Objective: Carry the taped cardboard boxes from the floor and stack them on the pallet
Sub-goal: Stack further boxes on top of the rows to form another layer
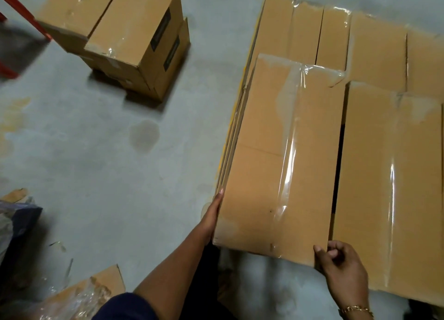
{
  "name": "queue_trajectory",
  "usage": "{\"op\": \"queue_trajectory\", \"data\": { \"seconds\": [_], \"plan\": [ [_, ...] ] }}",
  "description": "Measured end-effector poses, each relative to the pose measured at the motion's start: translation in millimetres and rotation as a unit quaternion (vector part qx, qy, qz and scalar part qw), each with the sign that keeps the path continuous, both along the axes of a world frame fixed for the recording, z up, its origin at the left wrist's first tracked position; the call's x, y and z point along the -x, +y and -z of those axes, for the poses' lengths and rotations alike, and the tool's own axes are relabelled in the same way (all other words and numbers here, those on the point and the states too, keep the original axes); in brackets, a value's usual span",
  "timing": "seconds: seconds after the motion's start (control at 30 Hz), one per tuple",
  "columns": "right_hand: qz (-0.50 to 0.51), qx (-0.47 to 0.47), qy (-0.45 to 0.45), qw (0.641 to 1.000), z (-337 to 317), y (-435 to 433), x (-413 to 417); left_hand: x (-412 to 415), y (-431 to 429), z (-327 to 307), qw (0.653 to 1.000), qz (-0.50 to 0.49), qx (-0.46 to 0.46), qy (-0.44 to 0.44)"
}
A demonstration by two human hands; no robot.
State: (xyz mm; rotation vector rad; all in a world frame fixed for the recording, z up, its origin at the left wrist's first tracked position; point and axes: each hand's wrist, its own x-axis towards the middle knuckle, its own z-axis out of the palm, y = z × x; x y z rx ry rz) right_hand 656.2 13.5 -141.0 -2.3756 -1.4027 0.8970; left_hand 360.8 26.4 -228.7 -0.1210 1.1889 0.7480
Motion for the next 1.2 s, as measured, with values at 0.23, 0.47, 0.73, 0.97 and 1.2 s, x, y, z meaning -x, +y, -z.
{"op": "queue_trajectory", "data": {
  "seconds": [0.23, 0.47, 0.73, 0.97, 1.2],
  "plan": [
    [0.008, 0.032, 0.044, 0.999, 3.2, 3.6, -5.4, 28.0, 8.4, -10.0, 0.978, 0.151, 0.039, 0.142],
    [-0.04, 0.062, 0.054, 0.996, -15.0, 16.9, -24.3, 21.6, 72.4, -71.0, 0.839, 0.182, -0.099, 0.503],
    [-0.071, -0.022, -0.039, 0.996, -42.1, 52.7, -126.4, -106.5, 93.8, -122.7, 0.567, 0.406, -0.423, 0.578],
    [-0.246, 0.069, -0.182, 0.949, -33.1, 90.6, -239.8, -233.3, 25.0, -123.3, 0.433, 0.639, -0.42, 0.477],
    [-0.366, 0.054, -0.227, 0.901, -1.4, 87.7, -270.8, -257.3, -8.1, -80.1, 0.399, 0.627, -0.374, 0.555]
  ]
}}
